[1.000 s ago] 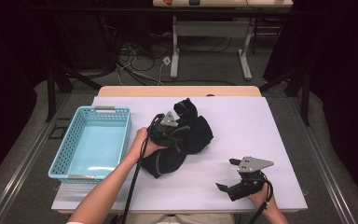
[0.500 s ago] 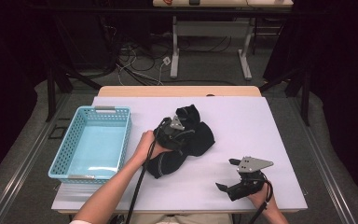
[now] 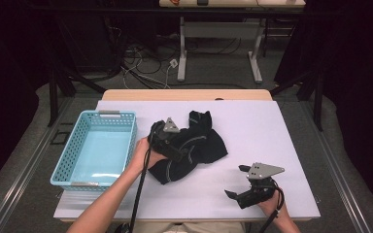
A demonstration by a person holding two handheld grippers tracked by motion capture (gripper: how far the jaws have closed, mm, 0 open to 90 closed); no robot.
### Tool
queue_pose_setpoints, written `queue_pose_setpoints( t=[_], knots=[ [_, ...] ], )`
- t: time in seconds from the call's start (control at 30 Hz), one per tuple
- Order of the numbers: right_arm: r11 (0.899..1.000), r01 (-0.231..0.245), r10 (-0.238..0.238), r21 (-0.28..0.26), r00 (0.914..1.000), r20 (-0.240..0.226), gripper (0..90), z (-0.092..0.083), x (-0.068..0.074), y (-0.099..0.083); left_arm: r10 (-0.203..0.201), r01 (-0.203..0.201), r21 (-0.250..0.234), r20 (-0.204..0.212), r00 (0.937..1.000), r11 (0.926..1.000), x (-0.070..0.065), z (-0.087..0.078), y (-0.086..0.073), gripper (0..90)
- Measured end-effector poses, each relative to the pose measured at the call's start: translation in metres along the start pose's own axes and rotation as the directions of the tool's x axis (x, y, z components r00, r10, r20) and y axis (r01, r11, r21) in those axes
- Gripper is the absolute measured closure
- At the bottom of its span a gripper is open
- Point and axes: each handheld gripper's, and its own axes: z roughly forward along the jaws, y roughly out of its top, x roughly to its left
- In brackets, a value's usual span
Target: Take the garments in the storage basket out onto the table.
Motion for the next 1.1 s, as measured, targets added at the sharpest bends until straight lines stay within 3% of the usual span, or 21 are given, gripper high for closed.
queue_pose_setpoints(
  t=[0.33, 0.53, 0.9, 1.1],
  knots=[
    [1.0, -0.001, 0.001, -0.006, 1.0, 0.001, 0.6, 0.0, 0.0, 0.0, -0.013, 0.013, -0.024, -0.019, 0.9997, 0.9996, -0.006, -0.041, -0.025, 0.0],
    [1.0, -0.003, 0.003, 0.001, 1.0, 0.0, 0.6, 0.0, 0.0, 0.0, 0.003, -0.004, -0.025, -0.046, 0.999, 0.9997, -0.011, -0.062, -0.039, 0.0],
    [1.0, -0.007, 0.007, 0.002, 1.0, -0.001, 0.7, 0.001, 0.0, 0.0, -0.006, 0.004, -0.036, -0.068, 0.9977, 0.9993, -0.02, -0.09, -0.064, 0.0],
    [1.0, -0.007, 0.007, -0.001, 1.0, 0.002, 0.7, 0.001, 0.0, 0.0, 0.007, -0.011, -0.042, -0.092, 0.9957, 0.9991, -0.023, -0.103, -0.077, 0.0]
  ],
)
